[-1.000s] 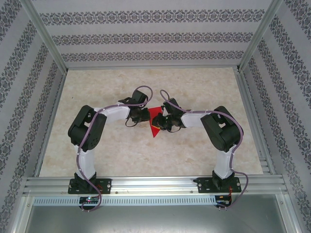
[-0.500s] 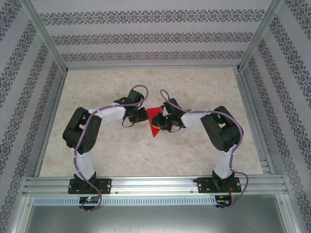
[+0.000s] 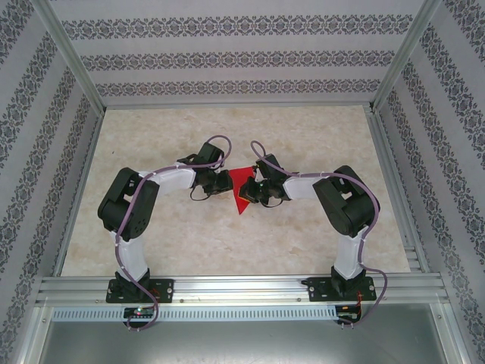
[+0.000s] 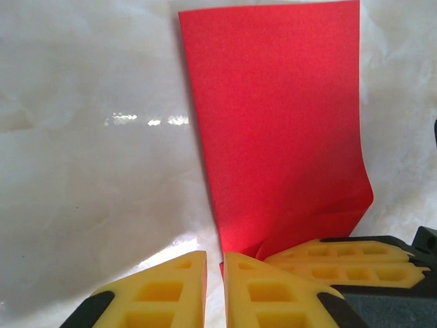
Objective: Fold a paper plane with a square sheet of paper (pick it up from the middle)
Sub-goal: Third fold the triangle at the center of the table.
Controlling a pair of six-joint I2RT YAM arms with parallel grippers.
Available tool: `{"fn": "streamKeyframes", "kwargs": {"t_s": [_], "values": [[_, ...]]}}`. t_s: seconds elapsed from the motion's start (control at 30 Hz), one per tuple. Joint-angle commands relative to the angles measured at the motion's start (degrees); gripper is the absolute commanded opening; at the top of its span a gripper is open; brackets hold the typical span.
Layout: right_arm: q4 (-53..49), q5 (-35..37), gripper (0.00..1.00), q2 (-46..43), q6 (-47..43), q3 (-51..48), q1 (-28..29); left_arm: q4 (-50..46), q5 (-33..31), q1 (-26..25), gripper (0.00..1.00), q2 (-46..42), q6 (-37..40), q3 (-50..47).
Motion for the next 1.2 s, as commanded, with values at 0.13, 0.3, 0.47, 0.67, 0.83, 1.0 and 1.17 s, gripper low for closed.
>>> {"fn": "streamKeyframes", "kwargs": {"t_s": [0.13, 0.3, 0.47, 0.67, 0.83, 1.0, 1.17], "values": [[-1.5, 1.4, 0.0, 1.5, -0.8, -0.8, -0.5, 3.2, 2.6, -1.3, 0.13, -0.6, -0.7, -0.9], [-1.9, 1.5, 0.0, 1.8, -1.0, -0.7, -0.5, 4.2, 3.8, -2.1, 0.07, 0.8, -1.1, -0.4], [-1.9, 1.5, 0.0, 1.8, -0.9, -0.7, -0.5, 3.9, 4.3, -3.0, 0.03, 2.4, -1.1, 1.1], [-1.7, 1.3, 0.0, 1.8, -0.7, -0.7, -0.5, 3.4, 3.9, -3.4, 0.0, 3.8, -1.3, 1.7], [-1.6, 1.2, 0.0, 1.8, -0.5, -0.6, -0.6, 2.1, 2.3, -3.4, 0.0, 4.2, -1.1, 2.0], [-0.4, 0.2, 0.0, 1.4, 0.2, -1.0, -0.7, -0.2, 0.3, -3.6, 0.0, 4.7, -0.4, 2.3], [1.3, -1.0, 0.0, 0.1, 1.1, -1.1, -1.2, -0.7, -0.5, -3.6, 0.0, 5.1, -0.2, 1.8]]}}
